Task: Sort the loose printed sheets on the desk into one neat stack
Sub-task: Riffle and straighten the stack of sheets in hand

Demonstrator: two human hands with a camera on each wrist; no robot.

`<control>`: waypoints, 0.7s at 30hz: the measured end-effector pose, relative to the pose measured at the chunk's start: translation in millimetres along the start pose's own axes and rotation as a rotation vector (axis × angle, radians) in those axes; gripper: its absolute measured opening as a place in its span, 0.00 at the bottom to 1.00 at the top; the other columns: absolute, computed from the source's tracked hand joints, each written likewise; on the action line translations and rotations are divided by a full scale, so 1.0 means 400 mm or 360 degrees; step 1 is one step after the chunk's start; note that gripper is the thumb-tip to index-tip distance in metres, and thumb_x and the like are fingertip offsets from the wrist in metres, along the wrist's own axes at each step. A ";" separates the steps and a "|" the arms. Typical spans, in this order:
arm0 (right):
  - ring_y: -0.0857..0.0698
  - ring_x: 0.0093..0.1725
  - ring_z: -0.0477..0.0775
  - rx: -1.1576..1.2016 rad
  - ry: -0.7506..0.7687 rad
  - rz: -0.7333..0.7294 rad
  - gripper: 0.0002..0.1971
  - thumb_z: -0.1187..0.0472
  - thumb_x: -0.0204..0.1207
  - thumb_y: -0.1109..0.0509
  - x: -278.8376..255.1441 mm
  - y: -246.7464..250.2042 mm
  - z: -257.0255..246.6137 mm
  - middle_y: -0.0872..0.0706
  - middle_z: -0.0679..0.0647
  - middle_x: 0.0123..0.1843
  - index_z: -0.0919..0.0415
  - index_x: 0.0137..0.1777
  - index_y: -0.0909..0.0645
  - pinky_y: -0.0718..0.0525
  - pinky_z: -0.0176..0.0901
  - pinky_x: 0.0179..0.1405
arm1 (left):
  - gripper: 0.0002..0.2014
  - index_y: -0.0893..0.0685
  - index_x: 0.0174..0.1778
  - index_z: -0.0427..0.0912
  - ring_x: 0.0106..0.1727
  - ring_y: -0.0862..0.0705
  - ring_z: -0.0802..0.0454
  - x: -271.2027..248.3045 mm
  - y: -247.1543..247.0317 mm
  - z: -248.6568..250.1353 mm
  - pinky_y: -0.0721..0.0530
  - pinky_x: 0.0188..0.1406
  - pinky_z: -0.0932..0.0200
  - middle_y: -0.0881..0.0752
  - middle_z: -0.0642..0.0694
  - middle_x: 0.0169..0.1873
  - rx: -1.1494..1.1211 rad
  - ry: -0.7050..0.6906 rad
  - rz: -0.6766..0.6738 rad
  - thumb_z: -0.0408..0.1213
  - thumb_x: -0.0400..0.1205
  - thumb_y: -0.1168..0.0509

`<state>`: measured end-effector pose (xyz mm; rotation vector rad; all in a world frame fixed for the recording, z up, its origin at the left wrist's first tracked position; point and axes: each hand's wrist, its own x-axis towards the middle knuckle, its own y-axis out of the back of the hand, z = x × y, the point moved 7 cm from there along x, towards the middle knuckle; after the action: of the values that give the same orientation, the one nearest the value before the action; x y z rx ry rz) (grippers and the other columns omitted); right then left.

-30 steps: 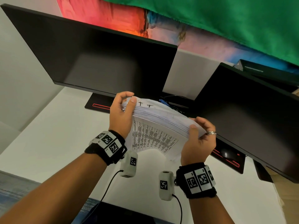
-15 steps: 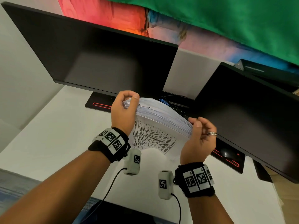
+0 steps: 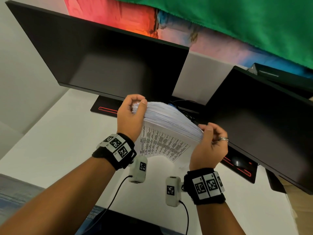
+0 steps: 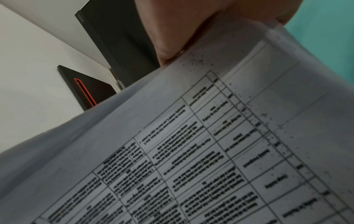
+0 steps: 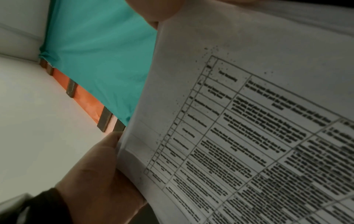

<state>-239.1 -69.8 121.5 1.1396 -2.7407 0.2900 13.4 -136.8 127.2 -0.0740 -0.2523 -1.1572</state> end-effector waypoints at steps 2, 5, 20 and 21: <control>0.14 0.45 0.49 0.0121 -0.0045 -0.0138 0.17 0.57 0.71 0.25 -0.003 0.000 0.009 0.11 0.52 0.46 0.58 0.59 0.21 0.14 0.38 0.50 | 0.11 0.19 0.59 0.42 0.42 0.18 0.71 0.000 0.000 -0.002 0.20 0.45 0.74 0.16 0.55 0.43 -0.0069 0.0009 -0.0104 0.39 0.82 0.31; 0.10 0.53 0.47 0.0047 -0.0158 -0.0447 0.37 0.69 0.64 0.16 0.001 0.005 0.055 0.13 0.54 0.57 0.60 0.72 0.30 0.10 0.41 0.49 | 0.34 0.30 0.69 0.50 0.48 0.12 0.60 0.003 0.006 -0.037 0.13 0.47 0.65 0.14 0.50 0.50 -0.0214 0.0045 -0.0500 0.39 0.70 0.19; 0.09 0.56 0.49 -0.0062 -0.0431 -0.0643 0.41 0.74 0.62 0.16 -0.015 -0.009 0.102 0.10 0.45 0.53 0.52 0.75 0.26 0.08 0.46 0.50 | 0.37 0.26 0.57 0.49 0.50 0.12 0.64 -0.057 0.027 -0.109 0.13 0.49 0.66 0.15 0.52 0.51 -0.0119 0.0185 -0.0710 0.55 0.57 0.16; 0.09 0.55 0.48 -0.0097 -0.0449 -0.0678 0.42 0.74 0.62 0.16 -0.019 -0.015 0.112 0.10 0.48 0.54 0.52 0.75 0.27 0.08 0.47 0.50 | 0.40 0.27 0.57 0.52 0.52 0.12 0.64 -0.061 0.029 -0.126 0.13 0.52 0.65 0.15 0.52 0.52 -0.0070 0.0224 -0.0724 0.60 0.55 0.17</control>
<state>-233.0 -79.4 77.3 1.8206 -2.6064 -0.0120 22.6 -119.8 73.6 0.0290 -0.1199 -1.6134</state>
